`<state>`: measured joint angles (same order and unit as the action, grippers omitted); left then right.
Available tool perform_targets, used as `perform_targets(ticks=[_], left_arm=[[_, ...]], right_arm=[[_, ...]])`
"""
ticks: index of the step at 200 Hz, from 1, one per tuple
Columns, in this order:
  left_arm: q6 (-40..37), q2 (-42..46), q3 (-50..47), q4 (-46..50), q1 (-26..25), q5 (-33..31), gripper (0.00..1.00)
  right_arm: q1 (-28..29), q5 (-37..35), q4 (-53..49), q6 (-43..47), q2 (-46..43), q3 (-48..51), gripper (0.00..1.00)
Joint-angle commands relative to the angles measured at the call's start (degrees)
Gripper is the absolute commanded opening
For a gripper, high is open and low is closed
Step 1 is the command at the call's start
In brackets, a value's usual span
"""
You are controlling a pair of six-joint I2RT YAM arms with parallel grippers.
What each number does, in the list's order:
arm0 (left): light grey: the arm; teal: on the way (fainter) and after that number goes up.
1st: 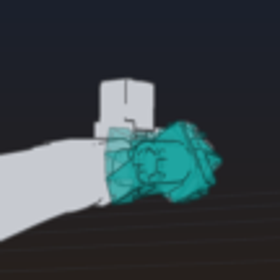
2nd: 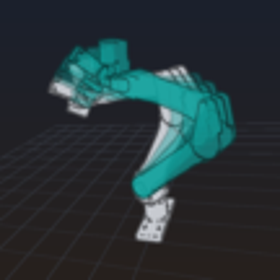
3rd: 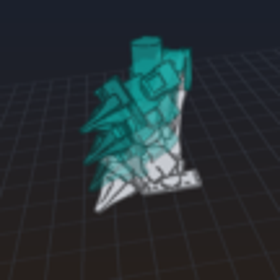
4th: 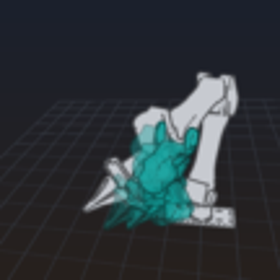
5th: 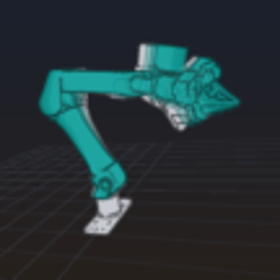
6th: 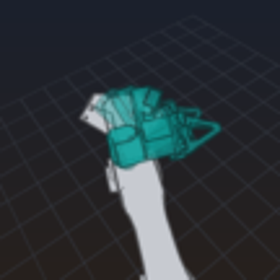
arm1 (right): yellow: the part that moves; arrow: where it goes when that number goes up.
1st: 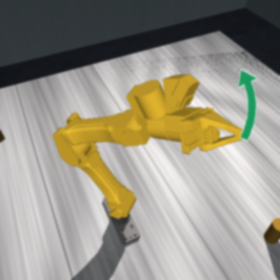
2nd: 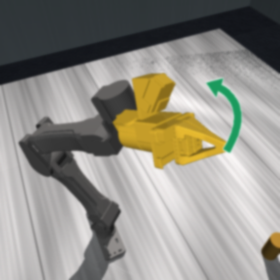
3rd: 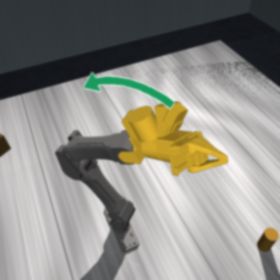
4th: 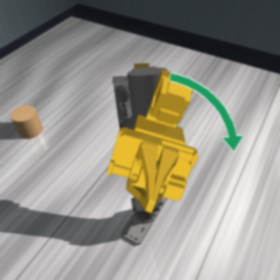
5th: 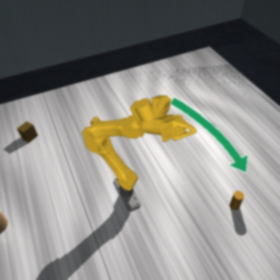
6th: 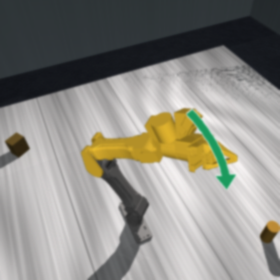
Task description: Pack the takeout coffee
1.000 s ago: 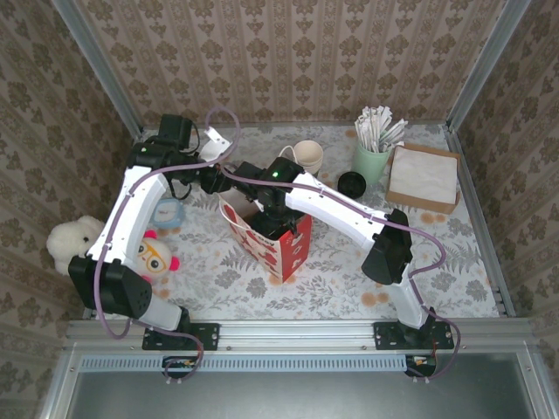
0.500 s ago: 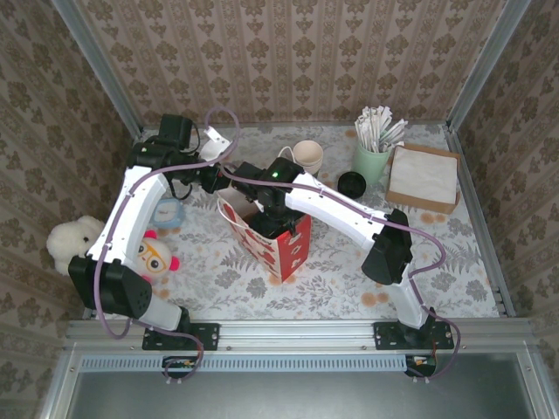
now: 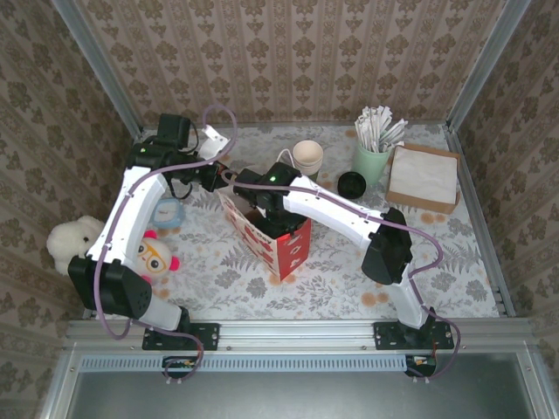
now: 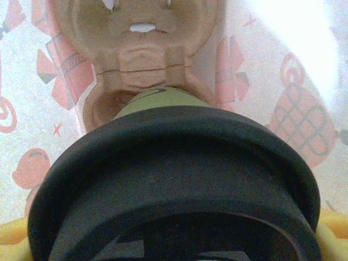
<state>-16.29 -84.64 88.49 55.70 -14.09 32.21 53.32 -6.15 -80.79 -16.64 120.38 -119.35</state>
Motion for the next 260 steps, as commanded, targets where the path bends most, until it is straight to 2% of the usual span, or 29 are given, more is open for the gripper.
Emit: perform_targets(ticks=[1,177,260], left_arm=[[0.90,1.44,-0.42,-1.73,0.64,1.34,0.00],[1.32,3.00,-1.99,-3.15,0.69,2.25,0.00],[1.62,3.01,-2.33,-3.67,0.79,2.16,0.00]], right_arm=[[0.27,-0.16,0.59,-0.47,-0.14,1.59,0.64],[-0.03,0.21,3.95,-0.59,-0.50,5.10,0.64],[-0.30,1.57,0.97,-1.81,0.56,3.34,0.64]])
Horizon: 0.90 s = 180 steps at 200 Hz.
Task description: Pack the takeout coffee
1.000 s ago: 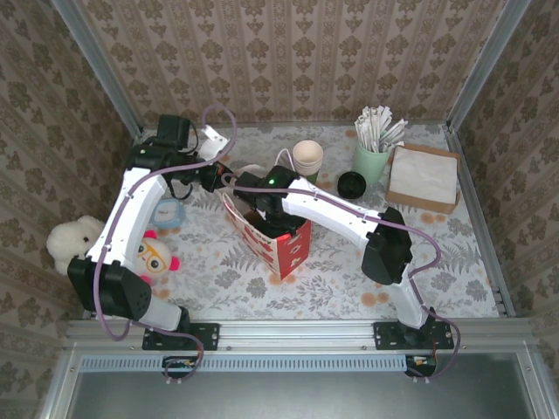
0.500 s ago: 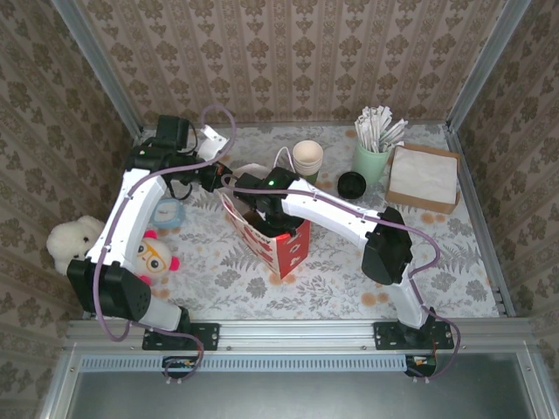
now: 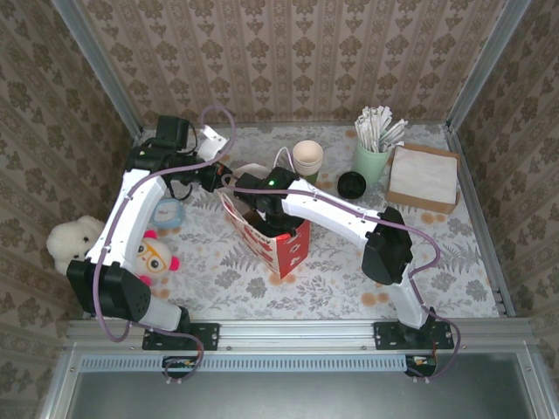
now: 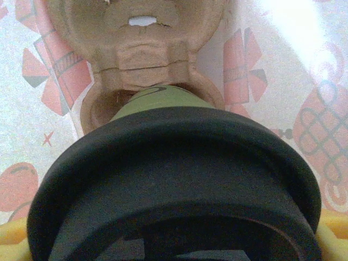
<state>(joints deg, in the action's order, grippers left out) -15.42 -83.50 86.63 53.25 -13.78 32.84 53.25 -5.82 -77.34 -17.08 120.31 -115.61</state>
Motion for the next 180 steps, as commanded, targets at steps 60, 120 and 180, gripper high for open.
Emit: perform_targets(ticks=[60,120,180], left_arm=[[0.69,1.99,-0.56,-1.06,0.50,1.35,0.00],[0.92,2.03,-0.82,-1.27,0.48,1.53,0.00],[1.02,2.05,-0.92,-1.55,0.41,1.87,0.00]], right_arm=[[-0.34,1.92,-1.88,-1.20,1.38,0.16,0.64],[-0.59,2.22,0.96,-1.33,1.10,2.13,0.64],[-0.62,2.39,2.85,-1.38,1.15,4.65,0.64]])
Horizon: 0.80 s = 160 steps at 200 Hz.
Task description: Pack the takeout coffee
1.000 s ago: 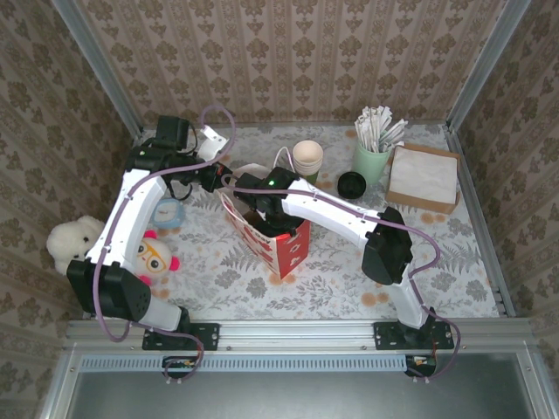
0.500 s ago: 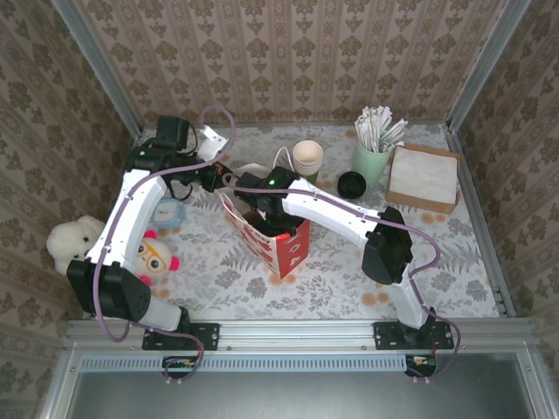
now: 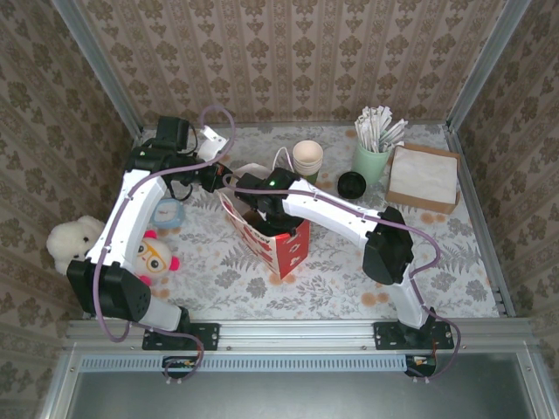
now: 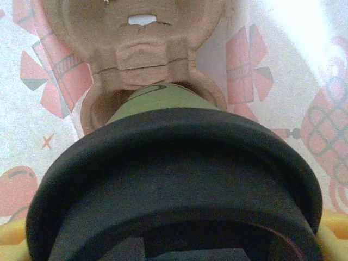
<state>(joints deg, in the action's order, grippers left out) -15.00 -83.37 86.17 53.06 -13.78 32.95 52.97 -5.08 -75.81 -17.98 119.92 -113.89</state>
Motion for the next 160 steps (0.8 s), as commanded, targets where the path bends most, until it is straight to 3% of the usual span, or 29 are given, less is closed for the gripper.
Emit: perform_targets(ticks=[1,160], left_arm=[[0.60,1.91,-0.47,-1.32,0.41,1.77,0.00],[0.85,1.82,-0.43,-1.66,0.37,1.99,0.00]], right_arm=[[-0.37,1.65,1.34,-0.48,1.45,2.92,0.64],[-0.36,1.57,0.39,-0.24,1.17,3.61,0.64]])
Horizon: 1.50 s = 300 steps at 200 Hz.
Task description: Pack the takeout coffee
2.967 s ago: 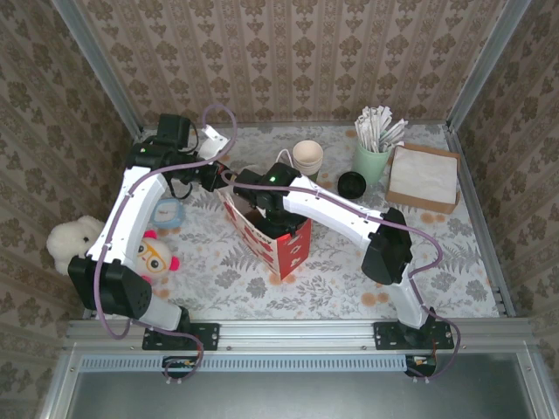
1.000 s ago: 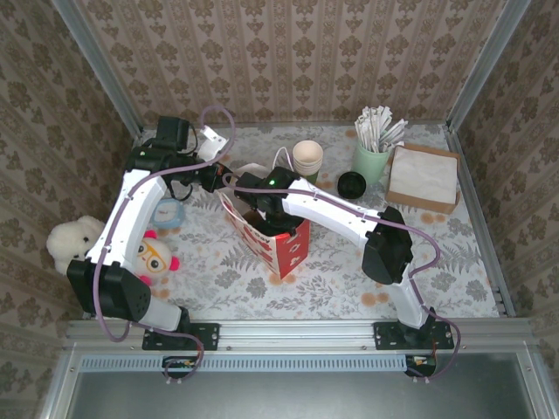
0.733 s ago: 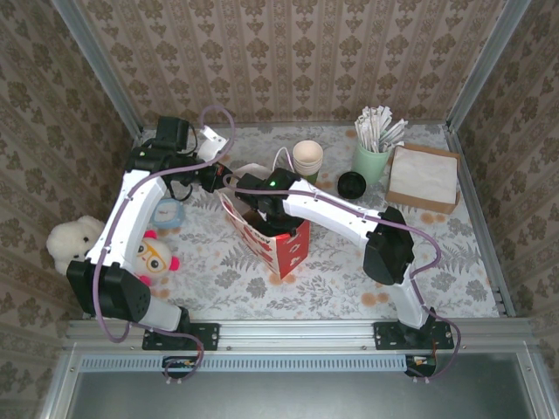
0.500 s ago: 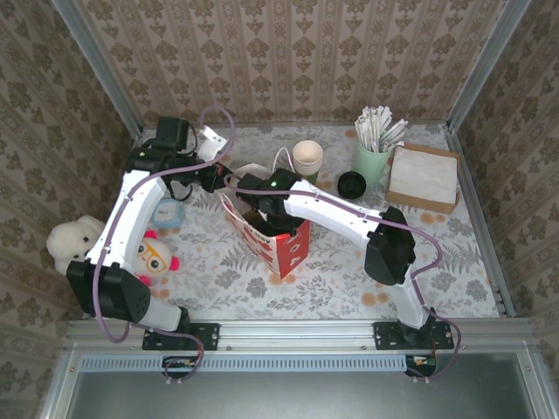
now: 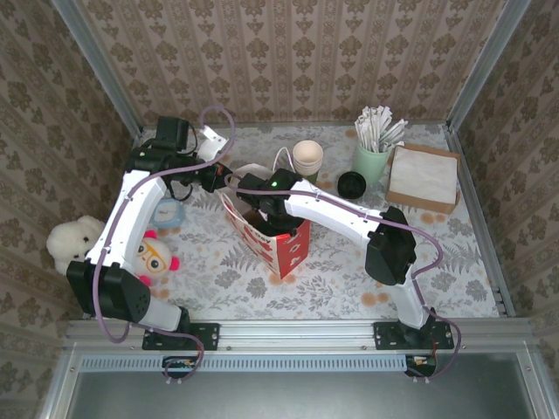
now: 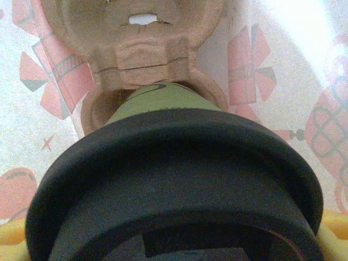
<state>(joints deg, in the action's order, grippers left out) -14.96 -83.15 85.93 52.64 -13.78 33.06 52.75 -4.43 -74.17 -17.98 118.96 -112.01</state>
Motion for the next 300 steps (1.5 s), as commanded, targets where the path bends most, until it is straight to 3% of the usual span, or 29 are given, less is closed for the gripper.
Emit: perform_targets(ticks=[1,300], left_arm=[[0.81,1.60,-0.17,-1.24,0.39,1.90,0.00],[0.61,1.53,-0.33,-1.26,0.42,1.83,0.00]], right_arm=[[-0.17,0.91,-1.29,-0.18,2.15,1.67,0.64],[0.10,0.73,-5.69,0.12,4.36,-1.10,0.63]])
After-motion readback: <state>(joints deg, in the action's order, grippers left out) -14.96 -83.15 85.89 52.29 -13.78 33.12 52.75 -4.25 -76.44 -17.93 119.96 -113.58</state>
